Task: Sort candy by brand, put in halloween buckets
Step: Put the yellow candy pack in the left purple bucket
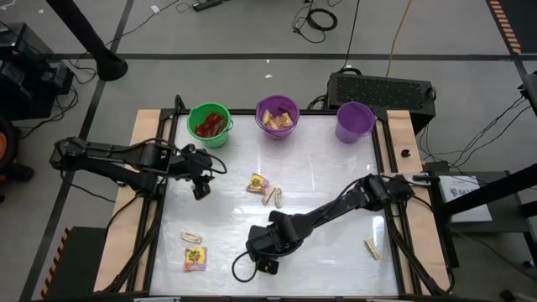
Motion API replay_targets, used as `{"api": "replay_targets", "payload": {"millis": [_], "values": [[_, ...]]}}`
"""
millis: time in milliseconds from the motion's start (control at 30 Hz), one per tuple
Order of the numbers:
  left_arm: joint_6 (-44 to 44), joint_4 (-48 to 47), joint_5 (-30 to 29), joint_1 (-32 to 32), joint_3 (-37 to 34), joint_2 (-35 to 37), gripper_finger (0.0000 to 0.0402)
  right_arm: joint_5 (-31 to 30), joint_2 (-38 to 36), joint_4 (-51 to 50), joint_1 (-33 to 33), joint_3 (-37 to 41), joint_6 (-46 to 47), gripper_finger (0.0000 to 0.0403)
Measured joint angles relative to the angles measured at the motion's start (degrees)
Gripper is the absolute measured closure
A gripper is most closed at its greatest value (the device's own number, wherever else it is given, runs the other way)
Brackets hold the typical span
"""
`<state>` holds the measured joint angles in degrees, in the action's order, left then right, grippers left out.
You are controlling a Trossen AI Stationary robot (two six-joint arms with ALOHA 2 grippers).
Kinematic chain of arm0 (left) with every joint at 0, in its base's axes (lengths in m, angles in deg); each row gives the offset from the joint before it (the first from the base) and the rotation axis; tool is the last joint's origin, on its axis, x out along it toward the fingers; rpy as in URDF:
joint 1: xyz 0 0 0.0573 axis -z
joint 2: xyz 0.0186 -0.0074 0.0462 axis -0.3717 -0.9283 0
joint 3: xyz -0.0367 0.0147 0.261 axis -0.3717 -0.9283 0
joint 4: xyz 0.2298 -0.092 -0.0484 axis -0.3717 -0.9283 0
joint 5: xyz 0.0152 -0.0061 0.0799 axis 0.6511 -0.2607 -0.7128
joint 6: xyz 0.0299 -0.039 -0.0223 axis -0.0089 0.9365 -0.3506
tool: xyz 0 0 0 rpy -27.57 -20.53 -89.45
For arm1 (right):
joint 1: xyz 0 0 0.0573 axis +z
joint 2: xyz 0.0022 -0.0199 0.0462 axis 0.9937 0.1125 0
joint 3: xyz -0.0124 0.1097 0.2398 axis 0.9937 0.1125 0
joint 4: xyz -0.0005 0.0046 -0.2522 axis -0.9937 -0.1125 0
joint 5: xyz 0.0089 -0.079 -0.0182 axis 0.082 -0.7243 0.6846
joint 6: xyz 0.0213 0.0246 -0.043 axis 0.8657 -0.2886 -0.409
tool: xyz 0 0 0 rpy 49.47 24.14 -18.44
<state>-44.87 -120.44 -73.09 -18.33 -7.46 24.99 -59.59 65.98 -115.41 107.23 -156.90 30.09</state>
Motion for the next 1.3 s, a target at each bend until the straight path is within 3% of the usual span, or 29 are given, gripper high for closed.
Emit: {"api": "replay_targets", "payload": {"millis": [133, 300, 700, 833, 1033, 1300], "values": [[-0.11, -0.85, 0.22, 0.02, 0.0, -1.28, 0.0221, -5.05, 0.0, -5.44, -0.7, 0.0, 4.95, 0.028], [-0.11, -0.88, 1.08, 0.02, 0.0, -2.47, 0.0221, 1.25, -0.01, -5.42, -1.86, 1.24, 3.24, 0.028], [-1.07, -0.35, 0.43, 0.63, 0.0, -2.57, 0.0221, 4.79, -0.24, 4.45, -2.72, 13.25, 4.61, 0.0282], [-1.01, -0.17, -0.65, 1.31, 0.0, -2.54, 0.0221, 7.6, -0.35, 4.87, -3.0, 14.47, 4.26, 0.031], [0.36, 0.63, -1.68, 1.52, 0.0, -2.54, 0.0221, 8.2, -1.35, 4.6, -3.08, 14.7, -0.55, 0.0393], [1.85, 1.35, -3.46, 1.52, 0.0, -2.54, 0.0221, 5.13, -5.21, 3.71, -6.67, 14.88, -9.02, 0.0399]]}}
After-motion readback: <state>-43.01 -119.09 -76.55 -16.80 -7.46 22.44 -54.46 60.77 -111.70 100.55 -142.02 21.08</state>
